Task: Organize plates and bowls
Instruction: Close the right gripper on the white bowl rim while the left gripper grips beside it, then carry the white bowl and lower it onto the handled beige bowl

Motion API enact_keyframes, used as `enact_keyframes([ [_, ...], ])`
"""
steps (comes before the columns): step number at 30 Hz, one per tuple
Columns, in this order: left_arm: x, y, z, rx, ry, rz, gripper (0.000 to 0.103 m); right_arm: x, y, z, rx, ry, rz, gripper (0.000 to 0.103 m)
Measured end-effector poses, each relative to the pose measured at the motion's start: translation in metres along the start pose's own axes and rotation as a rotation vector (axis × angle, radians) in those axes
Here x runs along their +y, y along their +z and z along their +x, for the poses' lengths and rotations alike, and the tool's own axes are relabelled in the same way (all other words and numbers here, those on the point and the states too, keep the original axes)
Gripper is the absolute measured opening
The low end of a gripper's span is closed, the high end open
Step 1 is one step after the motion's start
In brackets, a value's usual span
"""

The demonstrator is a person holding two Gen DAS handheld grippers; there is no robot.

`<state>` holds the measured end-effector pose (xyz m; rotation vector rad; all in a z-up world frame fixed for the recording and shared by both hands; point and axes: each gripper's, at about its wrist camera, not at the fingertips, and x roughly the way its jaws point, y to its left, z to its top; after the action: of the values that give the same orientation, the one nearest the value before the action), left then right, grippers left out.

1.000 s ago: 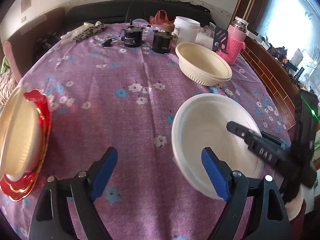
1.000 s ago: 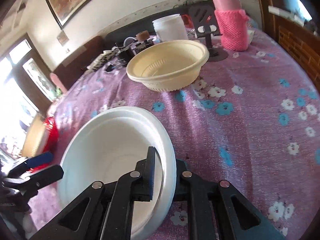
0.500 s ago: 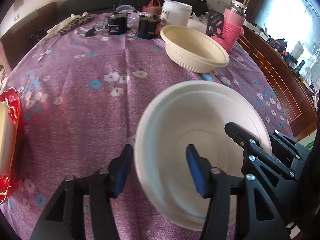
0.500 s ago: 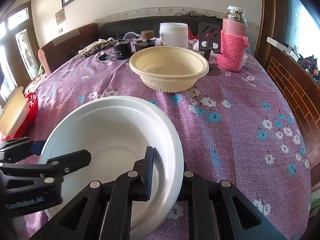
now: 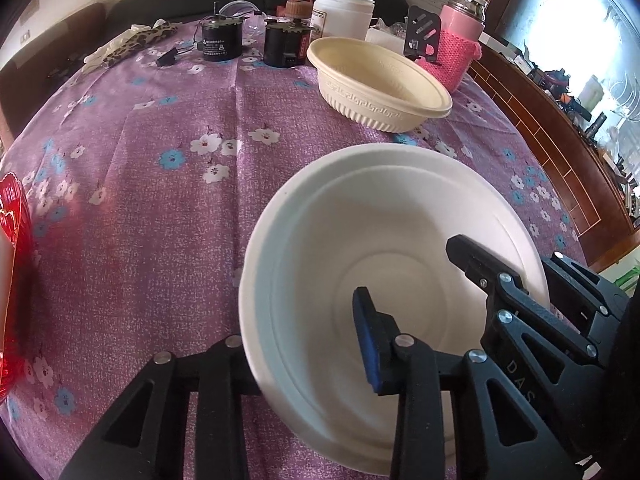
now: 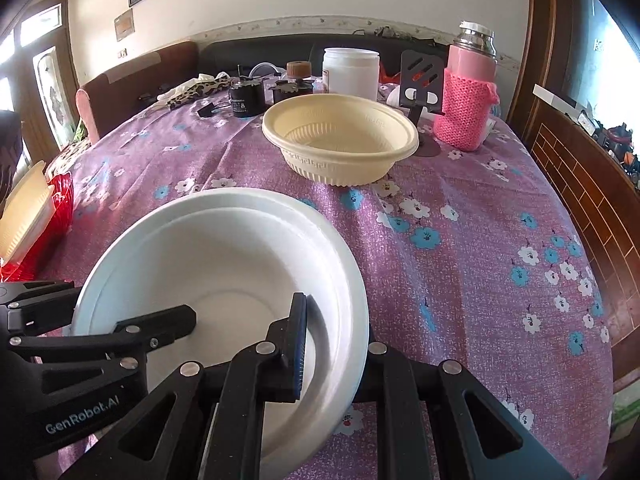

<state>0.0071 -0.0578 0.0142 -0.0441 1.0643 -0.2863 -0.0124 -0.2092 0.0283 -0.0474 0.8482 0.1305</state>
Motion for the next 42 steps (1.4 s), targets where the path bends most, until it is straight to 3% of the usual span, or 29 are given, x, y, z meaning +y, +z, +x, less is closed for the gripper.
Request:
enact_keyframes([
  [26,0.008,0.0,-0.004,-0.021,-0.015,-0.012,0.017,0.002,-0.002,-0.003,-0.029,0.0,-0.017,0.014],
  [35,0.019,-0.003,-0.039,-0.095,-0.022,-0.024,0.017,0.015,0.002,-0.027,-0.134,0.041,-0.004,0.013],
  [42,0.042,-0.009,-0.086,-0.191,-0.008,-0.056,0.017,0.039,0.01,-0.048,-0.153,0.091,0.033,0.014],
])
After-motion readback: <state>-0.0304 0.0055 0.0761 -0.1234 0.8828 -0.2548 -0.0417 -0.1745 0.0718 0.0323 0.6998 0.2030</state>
